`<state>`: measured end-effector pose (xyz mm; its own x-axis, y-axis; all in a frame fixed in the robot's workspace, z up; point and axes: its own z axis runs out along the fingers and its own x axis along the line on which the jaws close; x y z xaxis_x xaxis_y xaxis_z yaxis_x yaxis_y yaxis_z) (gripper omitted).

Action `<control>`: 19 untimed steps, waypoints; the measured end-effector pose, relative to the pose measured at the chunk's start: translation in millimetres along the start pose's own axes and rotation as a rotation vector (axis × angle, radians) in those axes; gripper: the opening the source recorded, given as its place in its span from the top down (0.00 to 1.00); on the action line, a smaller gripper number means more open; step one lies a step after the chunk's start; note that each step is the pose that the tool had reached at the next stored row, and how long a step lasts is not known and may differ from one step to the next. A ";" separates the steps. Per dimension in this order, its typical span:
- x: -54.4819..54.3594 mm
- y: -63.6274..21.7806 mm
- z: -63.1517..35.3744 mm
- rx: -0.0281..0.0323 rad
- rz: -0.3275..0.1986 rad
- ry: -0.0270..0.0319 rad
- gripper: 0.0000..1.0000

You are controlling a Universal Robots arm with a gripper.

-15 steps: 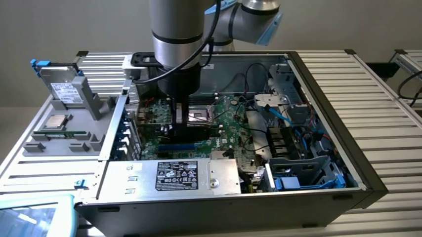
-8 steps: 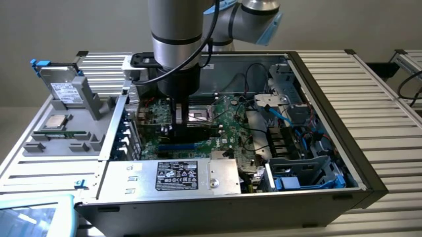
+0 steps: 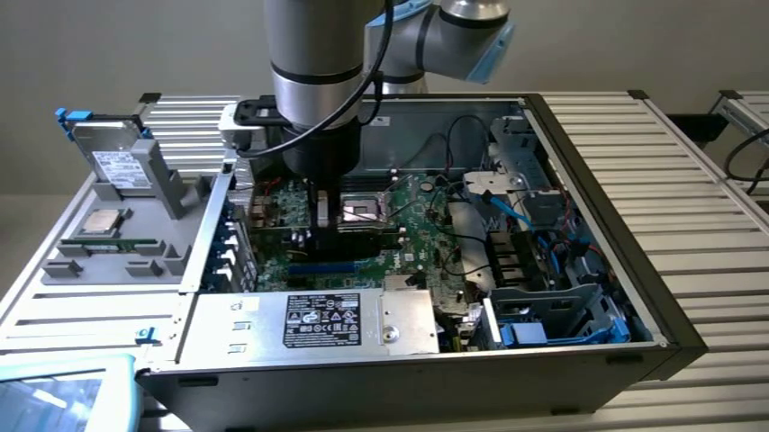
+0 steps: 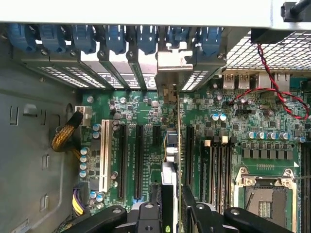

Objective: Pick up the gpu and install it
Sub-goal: 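Insert the gpu into the slot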

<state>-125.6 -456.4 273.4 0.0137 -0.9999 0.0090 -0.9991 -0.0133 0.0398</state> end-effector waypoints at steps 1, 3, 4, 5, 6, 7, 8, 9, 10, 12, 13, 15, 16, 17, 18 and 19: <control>0.0 0.6 0.2 0.0001 0.000 0.0000 0.72; -0.1 1.6 0.5 -0.0001 0.000 0.0001 0.72; -0.1 1.8 0.5 -0.0001 0.000 0.0002 0.72; 0.0 2.2 0.8 0.0000 0.000 0.0001 0.72; 0.0 2.3 0.9 0.0000 0.000 0.0000 0.72; 0.0 2.3 0.8 -0.0001 0.000 0.0002 0.72; 0.0 2.3 0.9 -0.0002 0.000 0.0003 0.72; -0.1 2.4 1.8 0.0001 0.000 0.0000 0.72; -0.1 2.8 3.3 0.0000 0.000 0.0001 0.72; -0.1 2.7 4.7 -0.0001 0.000 0.0001 0.72; -0.1 2.8 4.7 -0.0001 0.000 0.0001 0.72; -0.1 2.7 5.6 0.0000 0.000 0.0001 0.72; -0.1 2.7 6.9 0.0000 0.000 0.0001 0.72; -0.1 2.7 7.3 0.0000 0.000 0.0001 0.72; -0.1 2.7 7.3 -0.0001 0.000 0.0002 0.72; -0.1 2.8 7.3 -0.0001 0.000 0.0002 0.72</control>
<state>-128.6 -456.4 266.2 0.0138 -0.9999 0.0092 -0.9991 -0.0134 0.0398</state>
